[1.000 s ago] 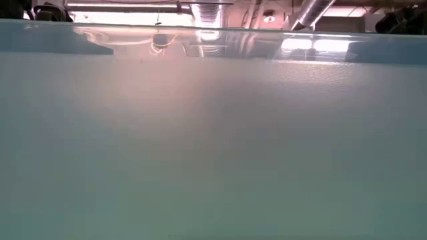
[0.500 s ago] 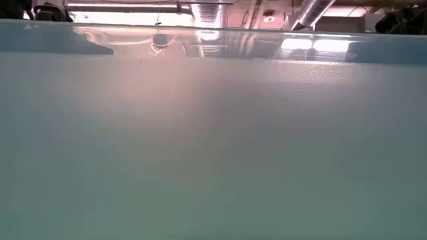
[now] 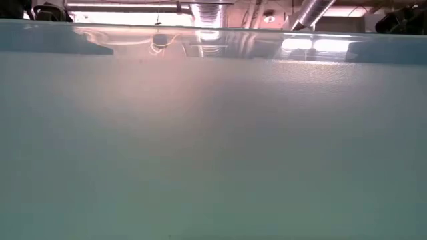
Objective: Pick and placing Produce into tupperware
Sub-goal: Put the red strawberry into the green bin
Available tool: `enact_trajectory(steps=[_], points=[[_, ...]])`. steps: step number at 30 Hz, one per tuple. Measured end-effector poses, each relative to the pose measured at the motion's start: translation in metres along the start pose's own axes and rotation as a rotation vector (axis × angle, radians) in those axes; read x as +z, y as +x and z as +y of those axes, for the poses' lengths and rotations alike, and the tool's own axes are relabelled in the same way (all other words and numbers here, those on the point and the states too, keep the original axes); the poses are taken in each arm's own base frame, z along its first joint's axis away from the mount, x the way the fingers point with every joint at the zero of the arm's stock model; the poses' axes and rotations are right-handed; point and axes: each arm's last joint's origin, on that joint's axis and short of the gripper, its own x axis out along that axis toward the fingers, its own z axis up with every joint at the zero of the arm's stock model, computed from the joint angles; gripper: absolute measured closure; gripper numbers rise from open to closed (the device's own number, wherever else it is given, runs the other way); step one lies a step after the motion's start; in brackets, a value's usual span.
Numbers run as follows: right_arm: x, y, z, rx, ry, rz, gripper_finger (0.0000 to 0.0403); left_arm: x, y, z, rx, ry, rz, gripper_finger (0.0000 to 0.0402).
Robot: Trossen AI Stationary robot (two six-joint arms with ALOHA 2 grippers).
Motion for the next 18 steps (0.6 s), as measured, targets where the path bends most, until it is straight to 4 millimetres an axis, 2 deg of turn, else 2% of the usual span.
enact_trajectory(steps=[18], points=[[-0.0001,0.0000,0.0000,0.000,0.000,0.000,0.0051,0.0000,0.0000,0.0000,0.000,0.001,0.000,0.0166]])
